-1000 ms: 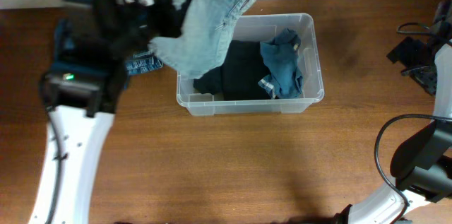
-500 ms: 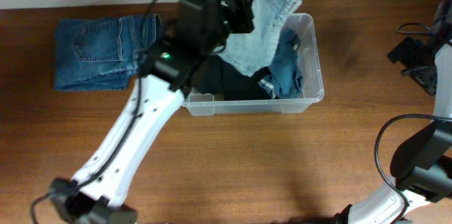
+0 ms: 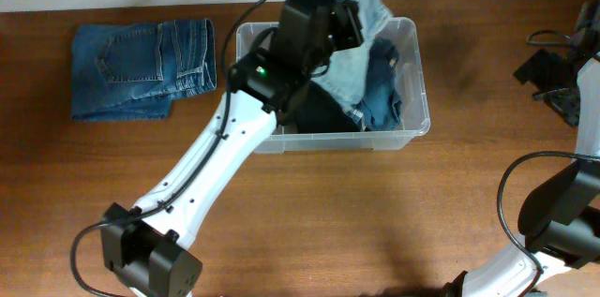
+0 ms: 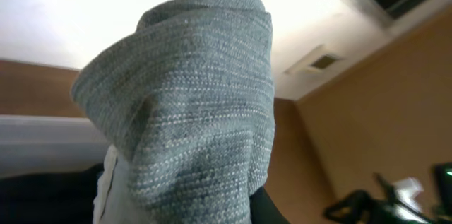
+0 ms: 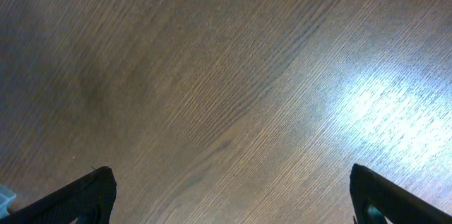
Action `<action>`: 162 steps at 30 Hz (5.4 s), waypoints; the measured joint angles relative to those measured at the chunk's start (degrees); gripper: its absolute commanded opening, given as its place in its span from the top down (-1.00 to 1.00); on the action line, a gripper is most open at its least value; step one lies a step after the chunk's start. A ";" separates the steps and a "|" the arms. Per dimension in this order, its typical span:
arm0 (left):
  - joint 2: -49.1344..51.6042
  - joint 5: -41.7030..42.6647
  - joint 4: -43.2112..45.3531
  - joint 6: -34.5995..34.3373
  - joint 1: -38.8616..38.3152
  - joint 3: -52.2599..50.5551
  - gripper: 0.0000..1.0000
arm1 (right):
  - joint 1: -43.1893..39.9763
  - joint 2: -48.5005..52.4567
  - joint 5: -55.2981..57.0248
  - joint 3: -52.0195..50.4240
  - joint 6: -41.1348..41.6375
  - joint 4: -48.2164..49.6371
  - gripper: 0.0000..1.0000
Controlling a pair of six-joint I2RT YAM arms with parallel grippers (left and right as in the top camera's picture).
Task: Pack container
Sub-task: 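Lower the light-grey jeans into the container and release it, then press the light-grey jeans flat along the container's left side with the left gripper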
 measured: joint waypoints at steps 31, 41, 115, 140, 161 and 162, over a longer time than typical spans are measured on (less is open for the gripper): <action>5.79 0.81 2.23 -5.31 -3.28 0.00 0.99 | 0.00 0.00 0.00 0.00 -0.02 0.00 -0.96; 5.81 4.83 5.73 -5.33 -3.28 1.25 0.99 | 0.00 0.00 0.00 0.00 0.00 0.00 -0.97; 16.39 -5.64 -27.10 17.14 13.79 8.46 -0.73 | 0.00 0.00 0.00 0.00 0.00 0.00 -0.97; 27.21 -4.02 -29.55 23.17 13.77 10.08 0.90 | 0.00 0.00 0.00 0.00 -0.02 0.00 -0.97; 25.07 -1.86 -33.83 25.46 8.57 21.24 0.98 | 0.00 0.00 0.00 0.00 -0.04 0.00 -0.97; 25.22 -1.66 -33.94 25.46 8.04 21.27 0.98 | 0.00 0.00 0.00 0.00 -0.02 0.00 -0.97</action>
